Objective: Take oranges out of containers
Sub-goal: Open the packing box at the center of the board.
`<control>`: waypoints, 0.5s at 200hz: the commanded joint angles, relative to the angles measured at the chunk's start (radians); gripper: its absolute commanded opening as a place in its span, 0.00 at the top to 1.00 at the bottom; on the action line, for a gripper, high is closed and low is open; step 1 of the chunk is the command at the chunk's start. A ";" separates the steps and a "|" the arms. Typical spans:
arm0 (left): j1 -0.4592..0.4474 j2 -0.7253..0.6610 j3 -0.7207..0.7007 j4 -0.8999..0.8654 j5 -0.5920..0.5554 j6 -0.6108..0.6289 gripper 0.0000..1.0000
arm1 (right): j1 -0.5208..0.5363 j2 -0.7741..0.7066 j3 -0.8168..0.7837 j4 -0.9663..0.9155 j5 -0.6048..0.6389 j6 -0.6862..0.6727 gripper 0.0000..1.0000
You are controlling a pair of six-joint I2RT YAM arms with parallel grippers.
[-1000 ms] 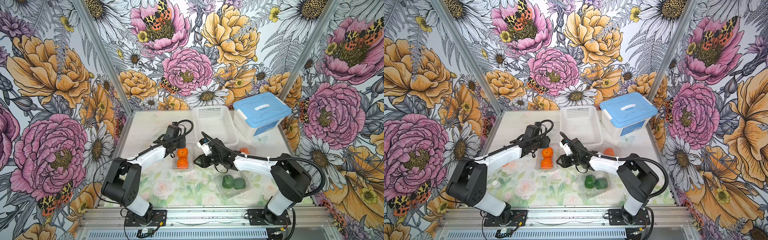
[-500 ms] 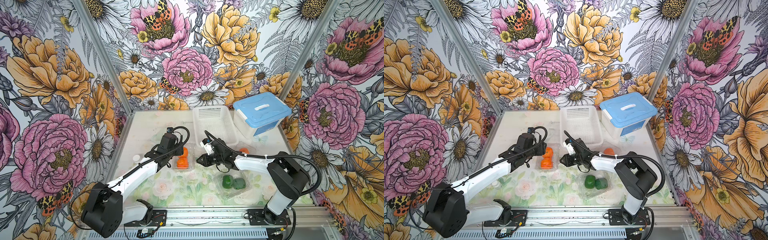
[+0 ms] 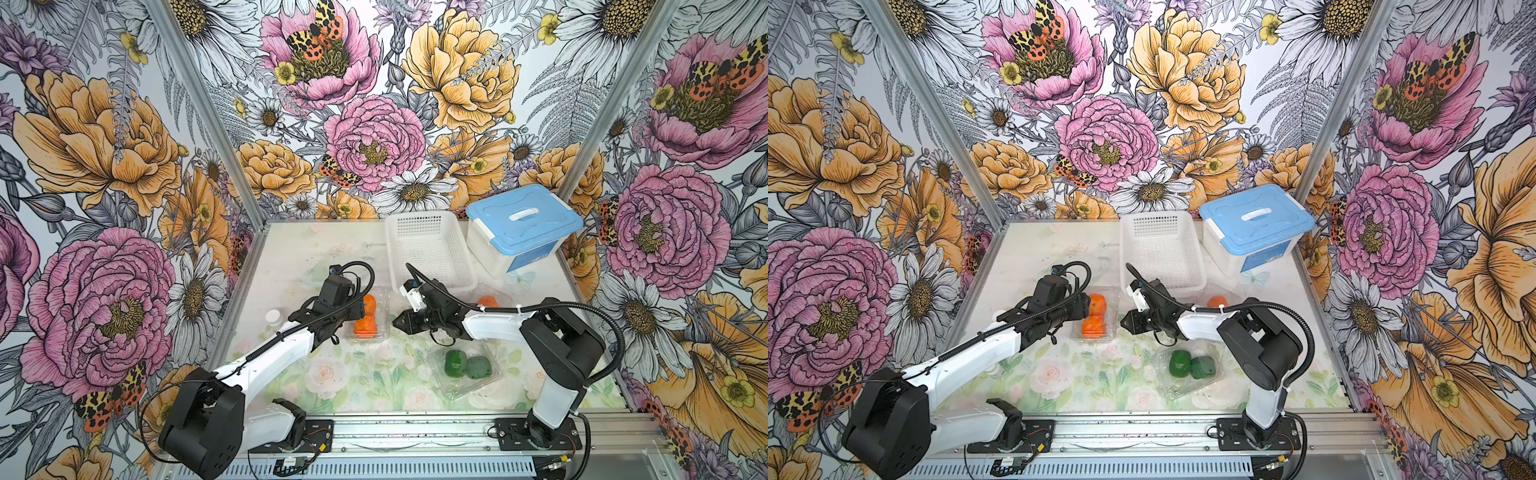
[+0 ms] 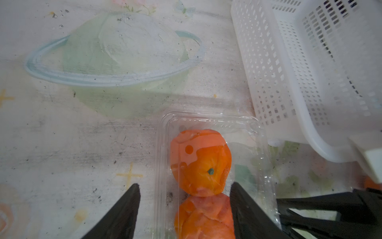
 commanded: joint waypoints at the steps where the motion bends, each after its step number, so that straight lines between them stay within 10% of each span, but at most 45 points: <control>1: 0.016 -0.013 -0.018 0.011 0.025 -0.019 0.29 | -0.001 0.009 0.010 0.095 -0.010 0.019 0.78; 100: 0.044 -0.063 -0.068 0.013 0.050 -0.049 0.23 | 0.028 0.059 0.024 0.181 -0.045 0.041 0.78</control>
